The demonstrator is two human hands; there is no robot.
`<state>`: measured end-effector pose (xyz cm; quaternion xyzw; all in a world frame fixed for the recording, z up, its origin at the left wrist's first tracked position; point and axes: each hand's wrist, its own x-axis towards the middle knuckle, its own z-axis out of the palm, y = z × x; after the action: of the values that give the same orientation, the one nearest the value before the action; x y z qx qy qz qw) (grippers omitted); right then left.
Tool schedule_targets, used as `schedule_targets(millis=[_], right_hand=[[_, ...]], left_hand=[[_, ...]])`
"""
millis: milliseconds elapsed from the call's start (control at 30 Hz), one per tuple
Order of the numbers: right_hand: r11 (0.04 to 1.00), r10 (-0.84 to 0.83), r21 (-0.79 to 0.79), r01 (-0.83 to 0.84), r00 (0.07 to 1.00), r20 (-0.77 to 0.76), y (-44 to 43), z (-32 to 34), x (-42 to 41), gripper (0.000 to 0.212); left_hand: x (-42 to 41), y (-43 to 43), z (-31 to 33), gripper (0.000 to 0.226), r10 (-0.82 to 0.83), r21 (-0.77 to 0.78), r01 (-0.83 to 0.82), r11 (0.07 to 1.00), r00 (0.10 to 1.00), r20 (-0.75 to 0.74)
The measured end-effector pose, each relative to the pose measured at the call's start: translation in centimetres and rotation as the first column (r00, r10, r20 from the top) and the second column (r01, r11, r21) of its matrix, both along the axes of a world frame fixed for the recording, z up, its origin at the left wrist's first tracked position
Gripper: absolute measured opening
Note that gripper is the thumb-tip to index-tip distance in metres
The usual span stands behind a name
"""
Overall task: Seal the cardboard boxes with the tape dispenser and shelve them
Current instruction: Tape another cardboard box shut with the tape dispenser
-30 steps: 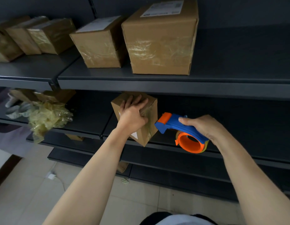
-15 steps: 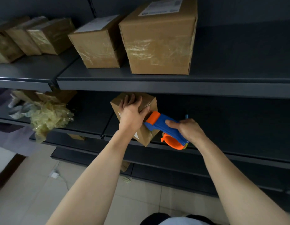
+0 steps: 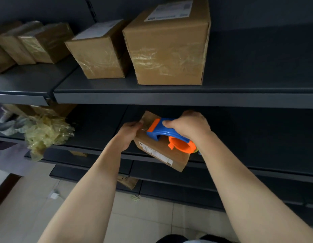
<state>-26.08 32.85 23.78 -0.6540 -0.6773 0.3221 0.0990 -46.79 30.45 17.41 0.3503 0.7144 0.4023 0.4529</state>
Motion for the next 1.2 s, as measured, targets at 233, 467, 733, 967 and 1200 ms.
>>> schedule_targets(millis=[233, 467, 733, 967, 1200], right_hand=[[0.999, 0.047, -0.023, -0.045, 0.996, 0.073, 1.3, 0.3, -2.5, 0.052], [0.986, -0.028, -0.167, 0.012, 0.995, -0.095, 2.0, -0.2, 1.5, 0.057], [0.919, -0.131, -0.379, 0.108, 0.991, -0.034, 1.1, -1.8, 14.1, 0.063], [0.915, -0.083, -0.397, 0.072, 0.996, -0.012, -0.5, -1.5, 15.1, 0.088], [0.924, -0.115, -0.363, 0.122, 0.993, 0.039, -1.1, -2.1, 12.7, 0.056]], left_hand=[[0.2, 2.2, -2.0, 0.029, 0.067, -0.029, -0.076, 0.997, 0.971, -0.231], [0.2, 3.3, -2.5, 0.038, -0.017, -0.030, 0.007, 1.000, 0.936, -0.353], [0.4, 3.8, -2.4, 0.031, -0.016, -0.020, 0.009, 1.000, 0.928, -0.373], [0.7, 3.5, -2.3, 0.034, 0.002, -0.023, -0.012, 1.000, 0.923, -0.384], [1.5, 3.7, -2.2, 0.040, 0.046, -0.037, -0.068, 0.997, 0.908, -0.416]])
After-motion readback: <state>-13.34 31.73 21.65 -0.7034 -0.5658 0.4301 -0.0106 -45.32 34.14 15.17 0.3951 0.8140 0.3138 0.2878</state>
